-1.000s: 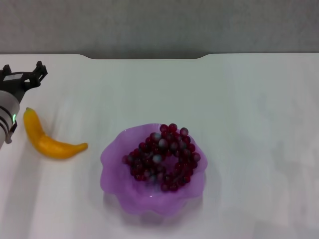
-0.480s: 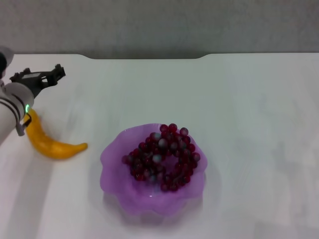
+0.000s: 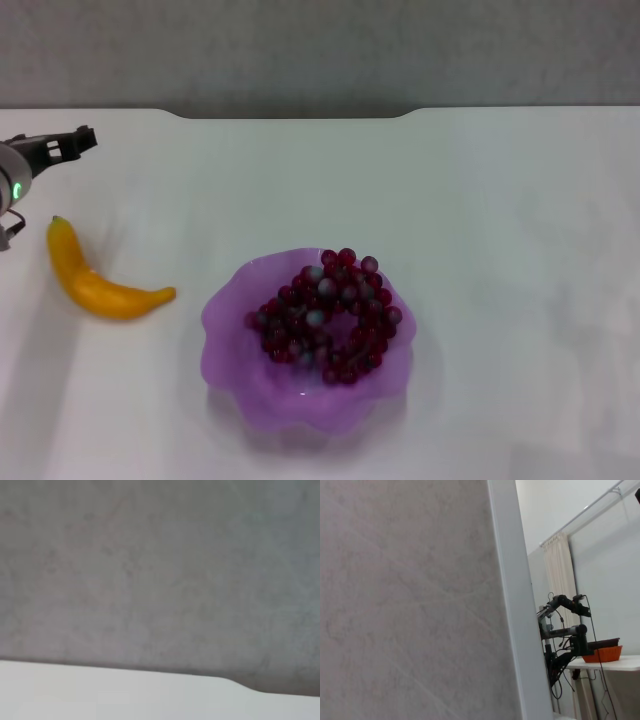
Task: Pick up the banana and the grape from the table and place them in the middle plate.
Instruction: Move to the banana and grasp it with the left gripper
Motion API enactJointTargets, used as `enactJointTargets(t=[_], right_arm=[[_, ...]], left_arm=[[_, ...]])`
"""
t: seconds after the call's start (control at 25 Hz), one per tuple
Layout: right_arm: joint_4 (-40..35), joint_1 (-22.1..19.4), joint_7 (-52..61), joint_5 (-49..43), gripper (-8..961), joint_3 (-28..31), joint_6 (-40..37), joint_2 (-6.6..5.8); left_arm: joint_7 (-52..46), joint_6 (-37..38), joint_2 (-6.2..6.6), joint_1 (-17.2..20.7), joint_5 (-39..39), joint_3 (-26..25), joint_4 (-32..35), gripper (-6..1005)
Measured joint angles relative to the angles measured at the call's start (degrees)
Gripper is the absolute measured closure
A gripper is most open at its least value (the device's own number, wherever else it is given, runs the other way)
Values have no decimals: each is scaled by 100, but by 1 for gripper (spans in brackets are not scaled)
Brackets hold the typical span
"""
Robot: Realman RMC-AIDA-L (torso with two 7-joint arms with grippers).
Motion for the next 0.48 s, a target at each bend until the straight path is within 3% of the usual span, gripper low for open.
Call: enactJointTargets(t=[0.28,0.48], right_arm=[[41,40,-6,-8,61,-79,1,4],[41,24,-7,-7,61,-86,0,9]], left_arm=[[-86,-619,-37,-146,887,-808,29,111],[-287,-1248,5,-156,1329,-1083,3,112]])
